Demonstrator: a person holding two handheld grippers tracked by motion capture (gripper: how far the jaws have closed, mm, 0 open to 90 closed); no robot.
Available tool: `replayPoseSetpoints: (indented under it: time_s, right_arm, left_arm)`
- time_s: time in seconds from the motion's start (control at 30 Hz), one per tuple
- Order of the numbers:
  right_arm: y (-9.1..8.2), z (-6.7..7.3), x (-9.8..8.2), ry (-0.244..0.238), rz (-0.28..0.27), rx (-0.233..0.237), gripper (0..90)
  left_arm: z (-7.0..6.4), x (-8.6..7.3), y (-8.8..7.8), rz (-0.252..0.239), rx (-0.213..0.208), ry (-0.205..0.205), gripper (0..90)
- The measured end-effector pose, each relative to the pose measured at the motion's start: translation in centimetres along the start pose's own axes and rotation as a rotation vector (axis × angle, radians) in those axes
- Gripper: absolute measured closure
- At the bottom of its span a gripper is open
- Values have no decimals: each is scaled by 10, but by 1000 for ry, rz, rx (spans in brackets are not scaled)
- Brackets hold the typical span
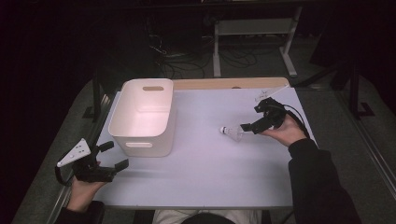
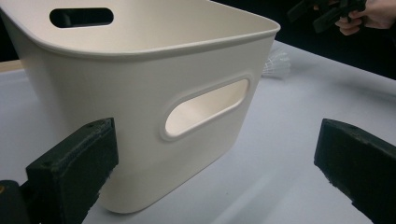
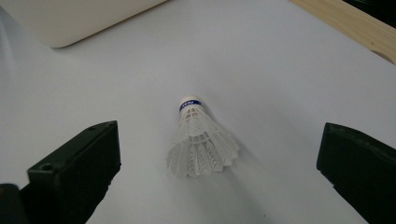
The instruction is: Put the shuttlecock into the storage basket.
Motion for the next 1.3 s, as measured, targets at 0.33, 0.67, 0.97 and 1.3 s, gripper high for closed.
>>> replayPoseSetpoints:
  time_s: [0.33, 0.67, 0.97, 1.3]
  right_arm:
    - [9, -2, 0, 5, 9, 32, 122]
    - [19, -5, -2, 22, 28, 68, 197]
    - [22, -10, 0, 28, 9, 92, 394]
    - [25, -17, -1, 43, -10, 120, 641]
  left_arm:
    - [0, 0, 0, 1, 0, 0, 0]
    - [0, 0, 0, 2, 0, 1, 0]
    - [0, 0, 0, 3, 0, 1, 0]
    - [0, 0, 1, 4, -2, 1, 0]
Point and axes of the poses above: each handheld gripper's, and its own axes: y roughly forward along the jaws, x roughly out of its top, z roughly to its left, the point moved 10 cm from there along y, roughly forward along the jaws
